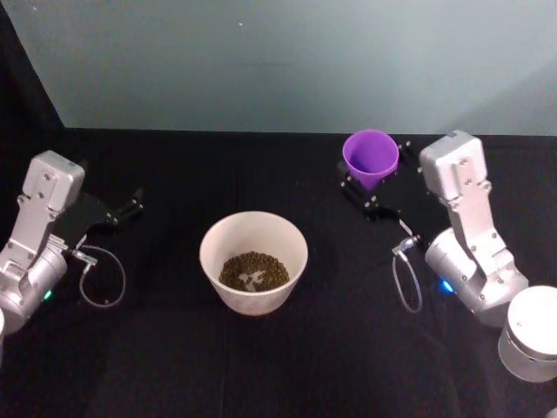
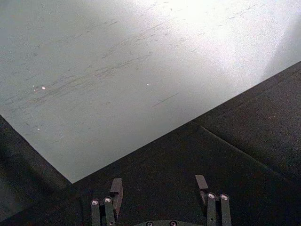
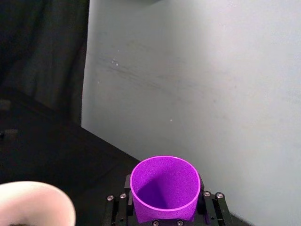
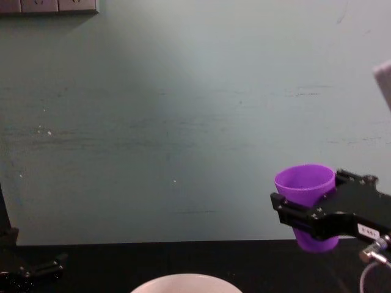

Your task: Pick up the cup and pour the mung beans from the cup into the bowl.

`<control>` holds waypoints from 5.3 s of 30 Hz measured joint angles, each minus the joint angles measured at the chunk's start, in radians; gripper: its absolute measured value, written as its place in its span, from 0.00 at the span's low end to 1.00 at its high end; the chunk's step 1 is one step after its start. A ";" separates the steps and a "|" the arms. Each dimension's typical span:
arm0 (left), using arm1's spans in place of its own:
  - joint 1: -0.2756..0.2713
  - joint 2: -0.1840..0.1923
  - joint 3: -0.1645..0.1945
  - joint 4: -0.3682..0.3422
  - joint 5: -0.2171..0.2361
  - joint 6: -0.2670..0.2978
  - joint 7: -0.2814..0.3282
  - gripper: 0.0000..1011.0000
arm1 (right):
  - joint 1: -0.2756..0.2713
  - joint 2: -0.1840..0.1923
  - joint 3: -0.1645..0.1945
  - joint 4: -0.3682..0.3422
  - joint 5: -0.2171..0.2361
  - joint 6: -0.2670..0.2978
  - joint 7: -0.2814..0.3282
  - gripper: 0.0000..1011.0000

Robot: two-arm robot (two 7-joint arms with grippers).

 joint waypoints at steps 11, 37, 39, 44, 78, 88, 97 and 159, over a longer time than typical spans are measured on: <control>0.000 0.000 0.000 0.000 0.000 0.000 0.000 0.99 | -0.021 0.001 0.008 0.035 0.110 -0.007 0.021 0.72; 0.000 0.000 0.000 0.000 0.000 0.000 0.000 0.99 | 0.010 0.029 -0.006 0.040 0.146 -0.035 0.041 0.72; 0.000 0.000 0.000 0.000 0.000 0.000 0.000 0.99 | 0.018 0.028 -0.004 0.070 0.178 -0.048 0.056 0.72; 0.000 0.000 0.000 0.000 0.000 0.000 0.000 0.99 | 0.036 0.017 -0.001 0.152 0.249 -0.106 0.092 0.72; 0.000 0.000 0.000 0.000 0.000 0.000 0.000 0.99 | 0.072 0.017 -0.055 0.369 0.370 -0.221 0.157 0.72; 0.000 0.000 0.000 0.000 0.000 0.000 0.000 0.99 | 0.070 0.020 -0.058 0.372 0.371 -0.227 0.150 0.78; 0.000 0.000 0.000 0.000 0.000 0.000 0.000 0.99 | 0.068 0.019 -0.059 0.369 0.355 -0.235 0.135 0.99; 0.000 0.000 0.000 0.000 0.000 0.000 0.000 0.99 | 0.052 0.057 0.101 0.358 0.285 -0.105 -0.016 0.99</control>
